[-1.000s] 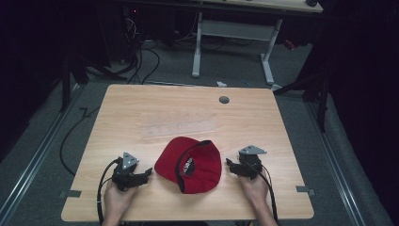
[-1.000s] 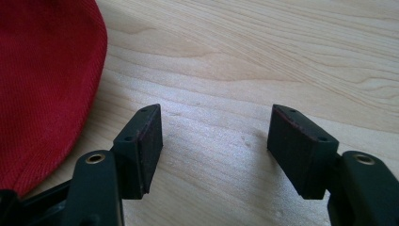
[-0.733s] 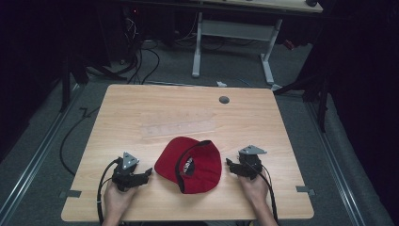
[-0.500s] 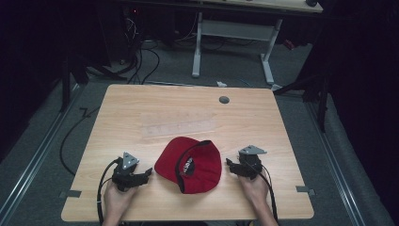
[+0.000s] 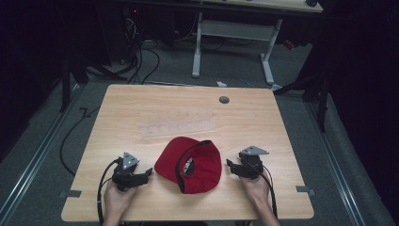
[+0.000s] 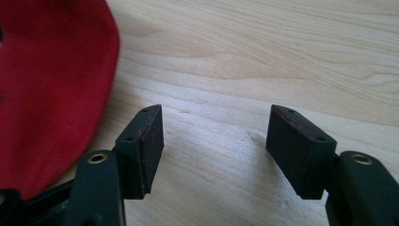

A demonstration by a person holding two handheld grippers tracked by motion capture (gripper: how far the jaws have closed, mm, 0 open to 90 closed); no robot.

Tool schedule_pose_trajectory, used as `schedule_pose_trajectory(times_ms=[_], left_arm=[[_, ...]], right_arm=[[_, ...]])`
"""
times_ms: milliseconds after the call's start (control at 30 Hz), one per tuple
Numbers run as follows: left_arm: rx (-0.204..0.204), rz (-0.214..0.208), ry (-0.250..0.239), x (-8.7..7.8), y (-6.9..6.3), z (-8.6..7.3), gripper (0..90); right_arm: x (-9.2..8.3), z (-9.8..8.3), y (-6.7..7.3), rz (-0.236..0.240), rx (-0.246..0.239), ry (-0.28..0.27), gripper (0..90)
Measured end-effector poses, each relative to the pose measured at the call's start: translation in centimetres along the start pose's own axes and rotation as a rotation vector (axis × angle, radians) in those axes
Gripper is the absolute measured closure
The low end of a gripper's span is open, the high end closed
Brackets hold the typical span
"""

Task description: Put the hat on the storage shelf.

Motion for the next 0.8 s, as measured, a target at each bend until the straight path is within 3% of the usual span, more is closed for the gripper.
schedule_pose_trajectory(times_ms=[300,500,800], left_arm=[[0.0,0.001,0.0,0.0,0.0,0.0,27.7],[0.0,0.005,-0.002,0.0,-0.1,0.0,27.4],[0.0,0.005,-0.002,0.0,0.0,0.0,27.4]], right_arm=[[-1.7,0.9,1.5,0.103,-0.014,-0.045,35.8],[-1.1,1.7,2.9,0.145,-0.038,-0.035,33.9],[-0.1,3.6,4.1,0.186,-0.032,-0.024,33.2]])
Point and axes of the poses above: each handheld gripper's, and its own axes: x roughly forward along the jaws, z roughly out of its top, y roughly to its left, the point moved 1 cm from there along x, roughly forward along the jaws, and after that the axes turned 10 degrees about x, right-handed, at the moved point
